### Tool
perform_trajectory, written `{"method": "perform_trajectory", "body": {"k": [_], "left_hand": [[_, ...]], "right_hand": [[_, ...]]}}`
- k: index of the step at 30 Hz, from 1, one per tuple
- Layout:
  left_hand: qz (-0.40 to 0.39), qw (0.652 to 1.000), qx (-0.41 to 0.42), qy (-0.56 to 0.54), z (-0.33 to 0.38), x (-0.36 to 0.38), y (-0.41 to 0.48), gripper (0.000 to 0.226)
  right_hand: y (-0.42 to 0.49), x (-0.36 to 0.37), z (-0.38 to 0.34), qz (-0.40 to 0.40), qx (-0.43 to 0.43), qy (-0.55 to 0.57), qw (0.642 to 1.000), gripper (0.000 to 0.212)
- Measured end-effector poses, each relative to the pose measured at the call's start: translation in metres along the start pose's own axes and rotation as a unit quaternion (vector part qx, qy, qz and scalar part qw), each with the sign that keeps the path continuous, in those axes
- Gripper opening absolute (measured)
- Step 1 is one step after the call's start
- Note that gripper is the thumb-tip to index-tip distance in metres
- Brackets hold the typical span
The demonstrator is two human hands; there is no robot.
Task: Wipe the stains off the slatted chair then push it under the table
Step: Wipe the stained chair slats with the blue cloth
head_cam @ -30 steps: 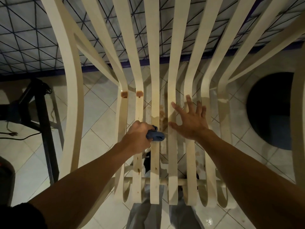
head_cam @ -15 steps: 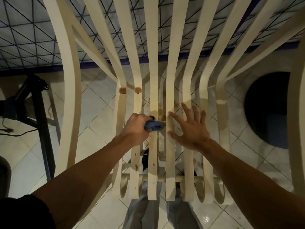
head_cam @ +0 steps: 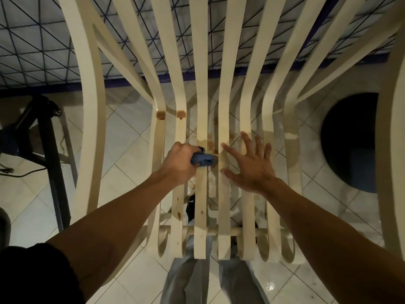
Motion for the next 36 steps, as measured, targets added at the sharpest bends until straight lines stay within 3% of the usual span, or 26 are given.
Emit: {"method": "perform_trajectory", "body": {"k": [12, 17, 25, 32, 36], "left_hand": [[-0.016, 0.999, 0.039, 0.035, 0.004, 0.006, -0.016, 0.015], [0.04, 0.999, 0.023, 0.028, 0.0, 0.016, -0.018, 0.033], [-0.01, 0.997, 0.04, 0.066, 0.001, 0.024, -0.031, 0.02], [0.03, 0.995, 0.045, 0.084, 0.002, 0.007, 0.002, 0.013], [0.013, 0.992, 0.05, 0.118, -0.005, 0.018, 0.002, 0.012]], "right_hand": [[-0.005, 0.007, -0.002, 0.012, 0.001, 0.005, 1.0, 0.075], [-0.005, 0.011, 0.0, 0.015, 0.001, 0.003, 1.0, 0.075], [-0.005, 0.011, 0.0, 0.019, 0.0, 0.004, 1.0, 0.074], [-0.005, 0.011, 0.001, 0.022, -0.003, 0.011, 1.0, 0.074], [-0.005, 0.012, -0.001, 0.019, -0.001, 0.014, 1.0, 0.074]]}}
Point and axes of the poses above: each hand's wrist, its own y-axis towards the middle knuckle, its own x-axis out of the palm, z = x × y, the point moved 3 cm from there along y, towards the middle knuckle, and after that the axes turned 13 degrees about -z, right-handed, at the moved point
